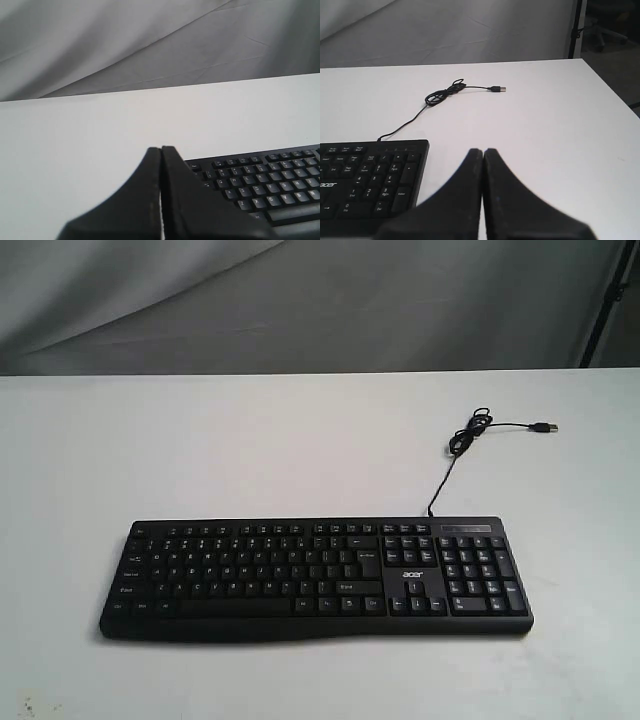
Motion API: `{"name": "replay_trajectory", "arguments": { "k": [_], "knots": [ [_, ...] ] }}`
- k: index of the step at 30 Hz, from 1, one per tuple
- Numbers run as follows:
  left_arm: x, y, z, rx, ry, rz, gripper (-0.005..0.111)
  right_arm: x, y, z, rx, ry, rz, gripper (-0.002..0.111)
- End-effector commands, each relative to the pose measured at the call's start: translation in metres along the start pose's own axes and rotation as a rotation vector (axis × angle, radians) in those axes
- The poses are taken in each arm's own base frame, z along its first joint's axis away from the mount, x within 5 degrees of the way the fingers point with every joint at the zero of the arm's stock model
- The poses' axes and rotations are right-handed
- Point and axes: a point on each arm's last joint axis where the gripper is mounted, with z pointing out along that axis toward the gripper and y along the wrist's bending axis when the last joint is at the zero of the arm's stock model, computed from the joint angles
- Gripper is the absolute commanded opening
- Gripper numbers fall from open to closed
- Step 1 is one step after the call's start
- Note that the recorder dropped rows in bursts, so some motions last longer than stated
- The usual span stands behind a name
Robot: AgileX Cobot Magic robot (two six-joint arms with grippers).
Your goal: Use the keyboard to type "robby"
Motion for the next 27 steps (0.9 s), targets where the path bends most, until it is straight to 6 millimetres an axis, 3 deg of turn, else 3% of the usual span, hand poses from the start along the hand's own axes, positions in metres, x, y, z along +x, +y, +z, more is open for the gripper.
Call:
{"name": "replay_trajectory", "arguments": {
  "k": [1, 9, 17, 23, 27],
  "knots": [
    [0.001, 0.0, 0.0, 0.005, -0.005, 0.003, 0.0, -0.003, 0.0, 0.0, 0.005, -0.041, 0.003, 0.0],
    [0.001, 0.0, 0.0, 0.005, -0.005, 0.003, 0.0, -0.028, 0.0, -0.005, -0.003, -0.327, 0.002, 0.0],
    [0.001, 0.0, 0.0, 0.005, -0.005, 0.003, 0.0, -0.037, 0.001, -0.008, -0.008, -0.429, 0.006, 0.0],
    [0.001, 0.0, 0.0, 0.005, -0.005, 0.003, 0.0, -0.062, -0.003, -0.025, -0.086, -0.762, 0.317, 0.0],
    [0.001, 0.0, 0.0, 0.005, -0.005, 0.003, 0.0, -0.069, -0.004, -0.033, -0.131, -0.877, 0.397, 0.0]
  ]
}}
